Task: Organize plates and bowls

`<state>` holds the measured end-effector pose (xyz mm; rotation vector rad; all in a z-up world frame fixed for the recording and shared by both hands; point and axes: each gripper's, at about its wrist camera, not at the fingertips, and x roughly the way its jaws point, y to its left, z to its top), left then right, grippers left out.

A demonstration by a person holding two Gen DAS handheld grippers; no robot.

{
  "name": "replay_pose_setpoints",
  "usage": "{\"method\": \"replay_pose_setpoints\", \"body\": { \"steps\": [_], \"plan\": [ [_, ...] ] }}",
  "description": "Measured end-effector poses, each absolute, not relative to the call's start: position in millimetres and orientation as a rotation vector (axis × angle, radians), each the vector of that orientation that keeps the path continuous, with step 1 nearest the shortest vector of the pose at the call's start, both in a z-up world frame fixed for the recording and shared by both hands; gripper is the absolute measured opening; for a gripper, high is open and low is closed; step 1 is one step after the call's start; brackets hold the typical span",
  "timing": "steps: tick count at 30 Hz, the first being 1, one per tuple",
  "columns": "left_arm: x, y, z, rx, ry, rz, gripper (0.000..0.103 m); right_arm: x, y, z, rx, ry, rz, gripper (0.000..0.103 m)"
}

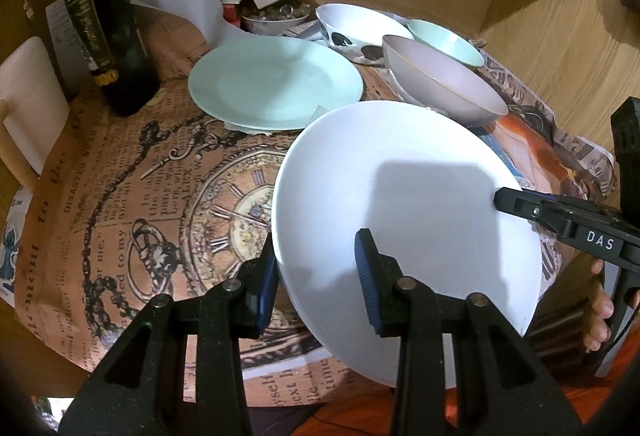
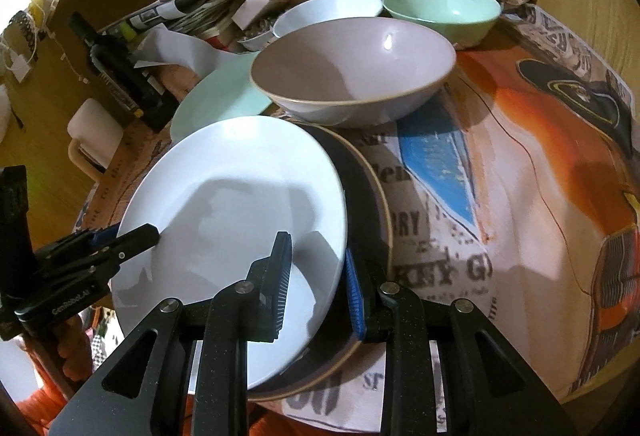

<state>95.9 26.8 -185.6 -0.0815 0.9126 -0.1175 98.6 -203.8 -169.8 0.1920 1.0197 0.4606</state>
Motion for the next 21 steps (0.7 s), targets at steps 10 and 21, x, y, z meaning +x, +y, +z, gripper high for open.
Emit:
{"method": "replay_pose_setpoints", "body": {
  "steps": [10, 21],
  "plan": [
    [102, 20, -190, -0.091, 0.923, -0.121, 0.038, 97, -209, -167, 0.195, 1.008, 0.465, 0.023],
    [107, 11, -191, 0.002, 0.898, -0.107, 0.038, 93, -213, -165, 0.195, 0.988, 0.461, 0.023]
  ]
}}
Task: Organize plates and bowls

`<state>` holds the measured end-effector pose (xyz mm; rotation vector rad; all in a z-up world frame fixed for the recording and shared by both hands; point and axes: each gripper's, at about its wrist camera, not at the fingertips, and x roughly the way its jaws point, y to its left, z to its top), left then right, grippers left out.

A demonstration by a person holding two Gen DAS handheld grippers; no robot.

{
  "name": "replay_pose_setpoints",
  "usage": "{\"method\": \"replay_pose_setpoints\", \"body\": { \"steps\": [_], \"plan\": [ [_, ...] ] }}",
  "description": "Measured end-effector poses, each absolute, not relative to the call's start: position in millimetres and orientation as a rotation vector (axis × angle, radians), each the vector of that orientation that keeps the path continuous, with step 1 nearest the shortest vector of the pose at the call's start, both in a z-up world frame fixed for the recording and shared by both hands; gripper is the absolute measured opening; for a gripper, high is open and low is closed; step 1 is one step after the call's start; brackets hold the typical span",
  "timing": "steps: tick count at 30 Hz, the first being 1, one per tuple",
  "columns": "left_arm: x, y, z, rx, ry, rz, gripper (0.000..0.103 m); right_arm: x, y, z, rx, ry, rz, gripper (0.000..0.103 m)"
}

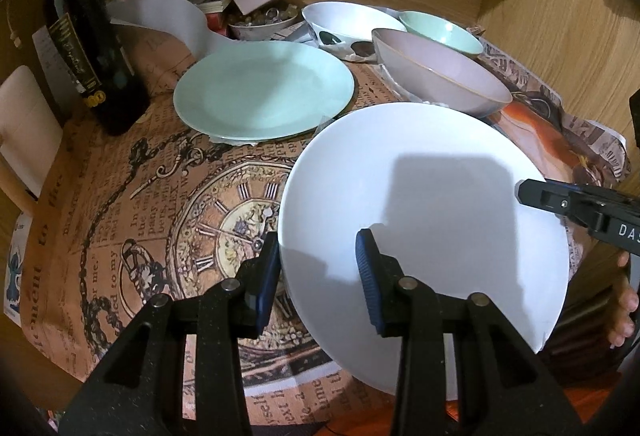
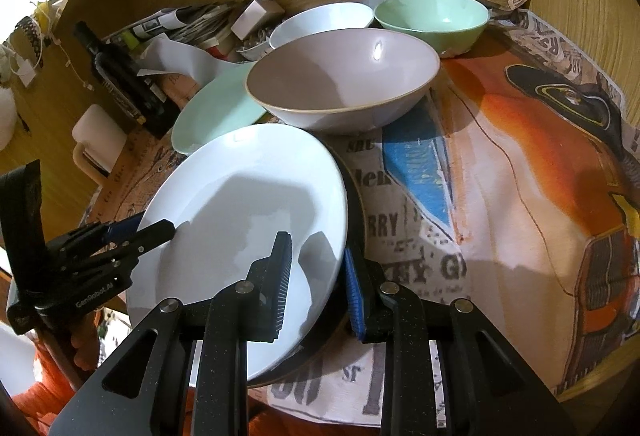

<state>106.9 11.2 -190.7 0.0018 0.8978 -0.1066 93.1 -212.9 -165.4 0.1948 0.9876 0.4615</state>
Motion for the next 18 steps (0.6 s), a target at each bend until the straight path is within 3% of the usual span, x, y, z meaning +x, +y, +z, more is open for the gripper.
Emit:
{"method": "replay_pose_setpoints", "body": {
  "steps": [18],
  "plan": [
    [114.4, 7.9, -192.3, 0.027, 0.884, -0.125, 0.040, 91.4, -214.6, -163.1, 0.194, 0.979, 0.427, 0.023]
  ]
}}
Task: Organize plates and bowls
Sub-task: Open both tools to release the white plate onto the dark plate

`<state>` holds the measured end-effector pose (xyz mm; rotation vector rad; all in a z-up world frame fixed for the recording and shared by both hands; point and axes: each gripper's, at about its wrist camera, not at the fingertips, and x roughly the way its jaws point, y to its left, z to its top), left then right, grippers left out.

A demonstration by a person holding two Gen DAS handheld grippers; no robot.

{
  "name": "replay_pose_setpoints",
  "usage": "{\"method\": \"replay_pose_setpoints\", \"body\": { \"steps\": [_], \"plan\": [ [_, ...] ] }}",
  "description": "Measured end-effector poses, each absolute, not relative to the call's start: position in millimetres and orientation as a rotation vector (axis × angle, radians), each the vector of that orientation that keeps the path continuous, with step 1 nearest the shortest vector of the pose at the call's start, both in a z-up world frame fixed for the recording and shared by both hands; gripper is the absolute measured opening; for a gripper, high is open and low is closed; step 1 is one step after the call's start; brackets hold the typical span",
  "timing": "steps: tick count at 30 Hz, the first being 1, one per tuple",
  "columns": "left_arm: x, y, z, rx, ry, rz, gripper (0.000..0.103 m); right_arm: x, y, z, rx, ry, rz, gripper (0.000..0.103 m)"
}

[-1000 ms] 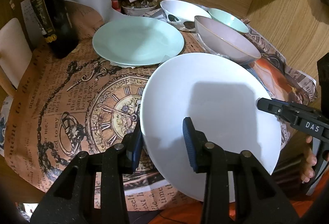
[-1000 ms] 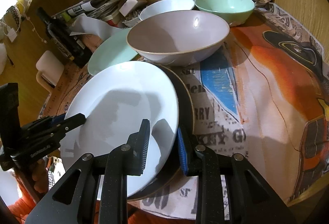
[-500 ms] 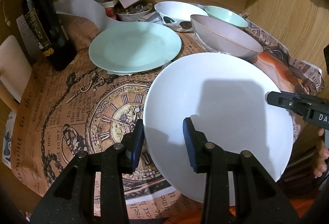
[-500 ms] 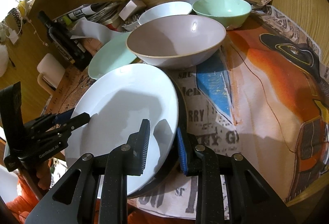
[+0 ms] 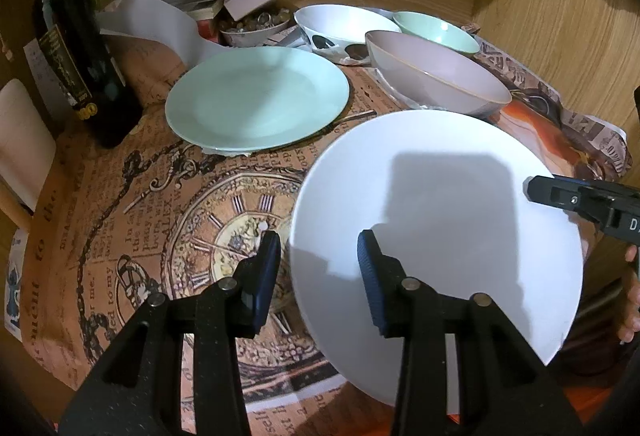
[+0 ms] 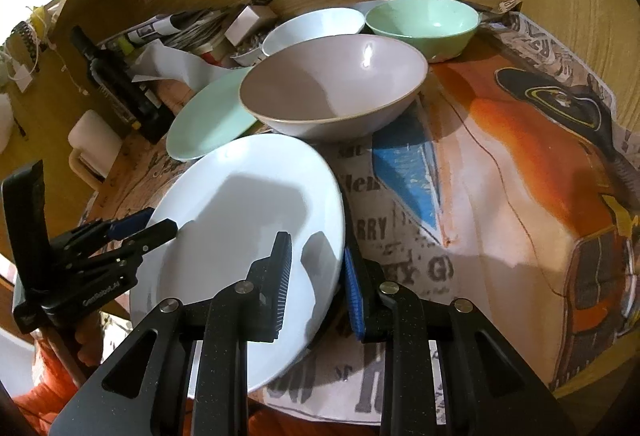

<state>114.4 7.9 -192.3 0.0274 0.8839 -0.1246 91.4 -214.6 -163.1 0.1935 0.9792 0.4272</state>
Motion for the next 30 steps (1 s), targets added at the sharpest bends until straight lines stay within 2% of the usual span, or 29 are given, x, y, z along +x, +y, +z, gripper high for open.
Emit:
{"method": "replay_pose_setpoints", "body": {
  "steps": [2, 11, 17, 23, 24, 26, 30],
  "plan": [
    [115, 10, -191, 0.018, 0.882, -0.128, 0.040, 90, -214, -160, 0.154, 0.952, 0.373, 0.027],
    [111, 26, -180, -0.014, 0.849, -0.119, 0.040, 95, -208, -152, 0.125, 0.918, 0.389, 0.028],
    [106, 40, -157, -0.023, 0.759, -0.077, 0.057, 101, -192, -128, 0.078, 0.844, 0.420, 0.032],
    [109, 59, -132, -0.012, 0.657, -0.009, 0.073, 119, -174, -96, 0.047, 0.760, 0.468, 0.046],
    [110, 61, -129, -0.013, 0.651, 0.000, 0.078, 124, -169, -90, 0.044, 0.751, 0.481, 0.051],
    [115, 68, -125, -0.023, 0.639, 0.021, 0.087, 134, -160, -81, 0.037, 0.733, 0.506, 0.053],
    [127, 85, -119, -0.043, 0.635, 0.055, 0.090, 151, -139, -70, -0.002, 0.715, 0.532, 0.054]
  ]
}}
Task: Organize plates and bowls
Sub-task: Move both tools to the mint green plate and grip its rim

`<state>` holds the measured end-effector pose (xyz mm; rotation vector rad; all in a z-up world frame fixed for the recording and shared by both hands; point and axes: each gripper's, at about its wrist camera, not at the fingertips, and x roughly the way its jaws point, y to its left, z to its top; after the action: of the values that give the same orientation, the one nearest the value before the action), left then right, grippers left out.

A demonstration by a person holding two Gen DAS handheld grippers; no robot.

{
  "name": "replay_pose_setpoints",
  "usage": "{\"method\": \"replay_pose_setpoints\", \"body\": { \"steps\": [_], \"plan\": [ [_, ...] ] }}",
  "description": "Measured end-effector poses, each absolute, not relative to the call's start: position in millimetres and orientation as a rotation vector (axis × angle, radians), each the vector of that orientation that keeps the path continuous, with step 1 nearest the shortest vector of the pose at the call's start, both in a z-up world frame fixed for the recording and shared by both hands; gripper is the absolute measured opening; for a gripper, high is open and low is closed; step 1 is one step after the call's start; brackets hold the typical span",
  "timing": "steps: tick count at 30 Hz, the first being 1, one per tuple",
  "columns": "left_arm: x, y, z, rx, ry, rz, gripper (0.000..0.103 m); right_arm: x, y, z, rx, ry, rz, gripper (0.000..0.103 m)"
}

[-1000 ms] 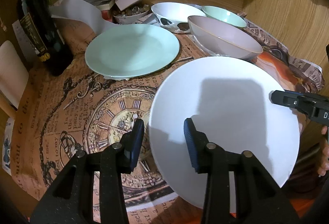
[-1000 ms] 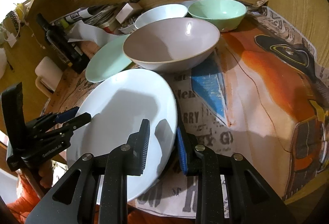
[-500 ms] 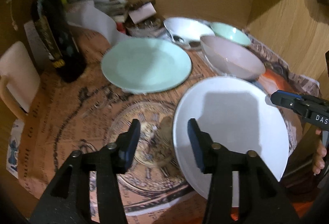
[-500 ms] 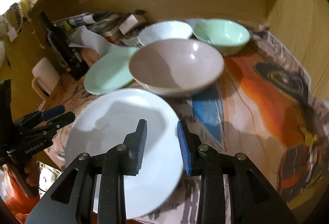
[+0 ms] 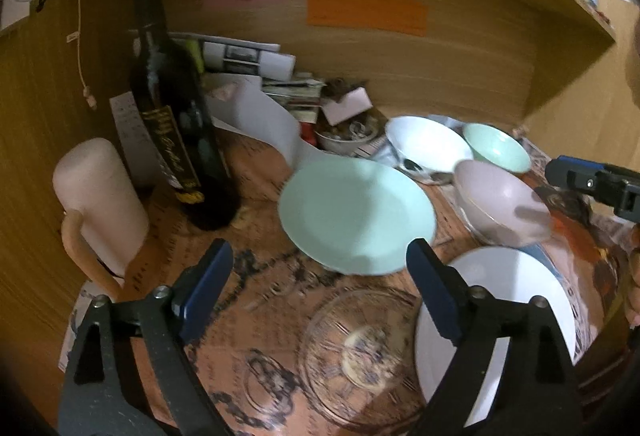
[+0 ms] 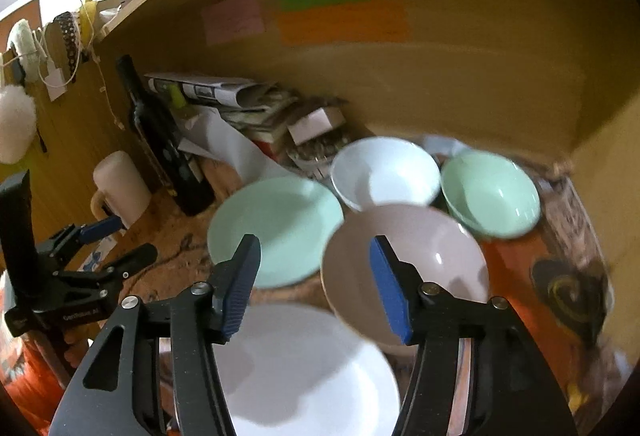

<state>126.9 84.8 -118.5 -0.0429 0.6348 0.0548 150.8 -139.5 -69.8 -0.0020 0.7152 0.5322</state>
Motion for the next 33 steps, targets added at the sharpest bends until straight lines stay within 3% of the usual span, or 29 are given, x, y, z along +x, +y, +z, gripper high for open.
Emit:
{"method": "replay_pose_setpoints", "body": {
  "steps": [12, 33],
  "plan": [
    [179, 121, -126, -0.043, 0.709, 0.112, 0.092, 232, -74, -101, -0.085, 0.917, 0.615, 0.054],
    [240, 138, -171, -0.059, 0.881, 0.039, 0.092, 308, -43, -160, -0.176, 1.267, 0.560, 0.054]
  ]
}}
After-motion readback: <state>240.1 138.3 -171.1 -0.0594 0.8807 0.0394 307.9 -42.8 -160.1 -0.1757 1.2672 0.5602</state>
